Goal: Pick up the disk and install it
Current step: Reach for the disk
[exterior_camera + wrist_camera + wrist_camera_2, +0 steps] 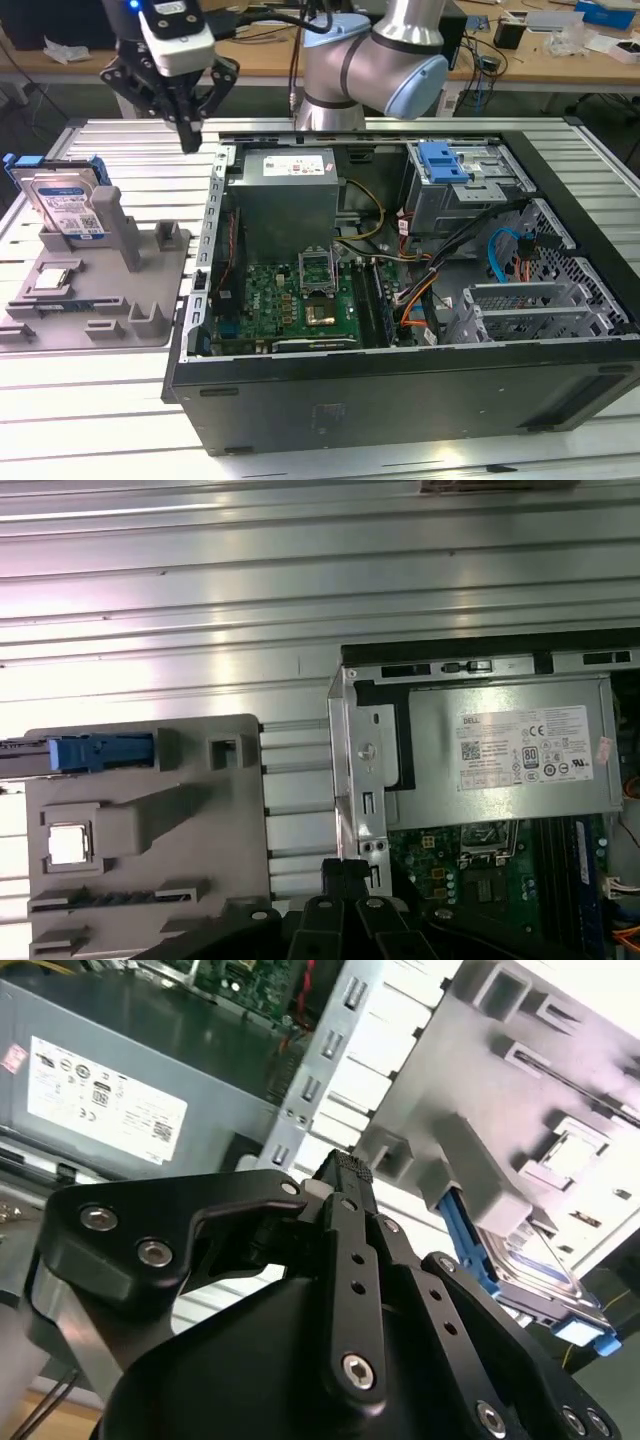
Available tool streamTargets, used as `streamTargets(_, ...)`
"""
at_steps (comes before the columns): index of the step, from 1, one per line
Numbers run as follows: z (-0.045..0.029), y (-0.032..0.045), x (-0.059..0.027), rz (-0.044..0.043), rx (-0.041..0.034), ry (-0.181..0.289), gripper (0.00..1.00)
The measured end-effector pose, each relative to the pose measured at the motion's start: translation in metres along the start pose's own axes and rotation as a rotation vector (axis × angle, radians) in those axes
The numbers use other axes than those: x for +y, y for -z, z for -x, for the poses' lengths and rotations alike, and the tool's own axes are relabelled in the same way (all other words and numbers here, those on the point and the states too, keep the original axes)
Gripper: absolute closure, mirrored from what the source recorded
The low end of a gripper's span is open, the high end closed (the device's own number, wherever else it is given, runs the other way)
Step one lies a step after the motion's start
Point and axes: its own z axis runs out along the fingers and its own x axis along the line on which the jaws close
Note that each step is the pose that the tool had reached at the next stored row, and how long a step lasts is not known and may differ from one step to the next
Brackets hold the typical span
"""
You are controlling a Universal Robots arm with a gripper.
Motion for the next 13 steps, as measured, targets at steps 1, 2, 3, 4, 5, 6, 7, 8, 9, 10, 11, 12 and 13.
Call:
streamTargets(1, -0.0047, 0.0001, 0.0004, 0.0000, -0.0001, 0.000, 0.89)
streamTargets(2, -0.0118, 0.0002, 0.0010, 0.0000, 0.0000, -0.001, 0.89)
streamTargets(3, -0.0186, 0.0003, 0.0013, 0.0001, -0.0001, -0.001, 0.89)
streamTargets(4, -0.0256, 0.0005, 0.0016, 0.0000, -0.0001, -0.002, 0.89)
streamTargets(5, -0.0355, 0.0008, 0.0018, 0.0000, 0.0000, -0.002, 0.89)
streamTargets(6, -0.0396, 0.0008, 0.0019, 0.0000, -0.0002, -0.003, 0.89)
streamTargets(7, -0.0427, 0.0009, 0.0020, 0.0000, -0.0002, -0.003, 0.89)
streamTargets(8, -0.0462, 0.0010, 0.0020, -0.0001, -0.0002, -0.003, 0.89)
streamTargets(9, -0.0498, 0.0010, 0.0021, 0.0000, -0.0002, -0.003, 0.89)
streamTargets(10, -0.0538, 0.0012, 0.0021, -0.0001, -0.0001, -0.004, 0.89)
streamTargets(11, -0.0574, 0.0013, 0.0021, -0.0001, -0.0001, -0.004, 0.89)
streamTargets(12, -0.0622, 0.0013, 0.0022, 0.0000, -0.0002, -0.004, 0.89)
streamTargets(13, -0.0658, 0.0014, 0.0022, -0.0001, -0.0003, -0.005, 0.89)
